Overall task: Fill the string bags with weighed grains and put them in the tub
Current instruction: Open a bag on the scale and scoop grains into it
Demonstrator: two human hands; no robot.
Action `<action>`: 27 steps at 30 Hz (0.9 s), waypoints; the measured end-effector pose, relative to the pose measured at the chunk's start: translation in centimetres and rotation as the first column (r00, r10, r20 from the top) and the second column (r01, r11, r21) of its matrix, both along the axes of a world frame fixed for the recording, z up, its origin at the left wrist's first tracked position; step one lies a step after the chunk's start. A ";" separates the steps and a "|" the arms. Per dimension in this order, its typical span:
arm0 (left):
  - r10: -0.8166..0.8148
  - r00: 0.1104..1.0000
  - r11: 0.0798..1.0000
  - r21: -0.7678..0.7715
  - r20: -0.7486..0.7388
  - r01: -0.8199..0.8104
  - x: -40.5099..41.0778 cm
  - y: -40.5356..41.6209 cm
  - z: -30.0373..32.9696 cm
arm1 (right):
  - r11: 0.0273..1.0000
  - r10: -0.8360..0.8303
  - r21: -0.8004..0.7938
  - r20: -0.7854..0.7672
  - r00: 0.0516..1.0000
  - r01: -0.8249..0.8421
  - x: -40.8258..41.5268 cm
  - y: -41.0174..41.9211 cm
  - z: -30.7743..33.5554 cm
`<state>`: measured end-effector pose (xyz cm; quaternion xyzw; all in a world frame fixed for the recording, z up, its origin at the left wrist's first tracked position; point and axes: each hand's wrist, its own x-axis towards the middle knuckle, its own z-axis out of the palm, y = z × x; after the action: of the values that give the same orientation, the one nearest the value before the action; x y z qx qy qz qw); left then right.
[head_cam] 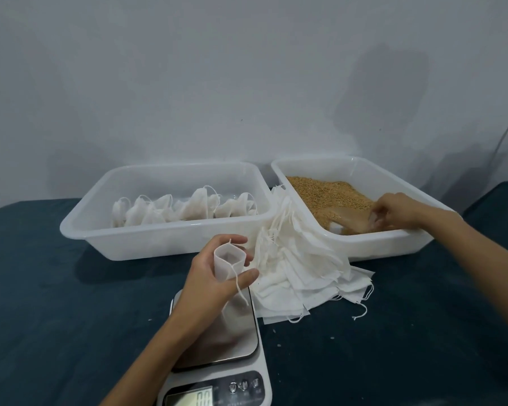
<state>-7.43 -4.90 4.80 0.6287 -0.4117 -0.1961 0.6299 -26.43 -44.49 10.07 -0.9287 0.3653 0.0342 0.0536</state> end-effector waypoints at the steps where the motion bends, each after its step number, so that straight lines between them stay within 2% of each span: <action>1: -0.001 1.000 1.000 -0.002 -0.001 0.001 0.0 0.0 0.0 | 1.000 -0.001 0.012 0.045 0.999 0.000 -0.1 -0.1 -0.1; 8: -0.030 0.999 0.999 -0.034 -0.025 0.029 0.0 0.1 0.0 | 1.000 -0.003 -0.029 0.230 0.973 0.010 -0.3 1.5 0.4; 11: -0.049 0.998 0.997 -0.055 -0.031 0.047 -0.2 0.3 0.0 | 0.995 0.094 -0.042 0.327 0.940 -0.085 0.1 4.3 1.8; 15: -0.059 0.997 0.995 -0.080 -0.044 0.055 -0.4 0.8 0.3 | 0.954 0.257 0.020 0.454 0.853 -0.298 1.0 9.7 3.6; 19: -0.051 0.998 0.997 -0.065 -0.039 0.048 -0.1 1.7 0.1 | 0.870 0.454 -0.010 0.409 0.792 -0.493 2.2 14.4 4.3; 21: -0.041 0.999 0.999 -0.031 -0.027 0.040 0.0 1.8 -0.1 | 0.840 0.493 0.005 0.407 0.769 -0.542 2.6 16.3 4.8; 27: -0.051 0.996 0.999 -0.009 -0.078 0.051 0.2 2.0 -0.3 | 0.859 0.494 -0.058 0.362 0.791 -0.509 3.8 19.0 6.6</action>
<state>-7.23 -2.94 4.55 0.6077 -0.4031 -0.2353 0.6425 -22.59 -25.44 16.67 -0.9806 0.0887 -0.1179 0.1292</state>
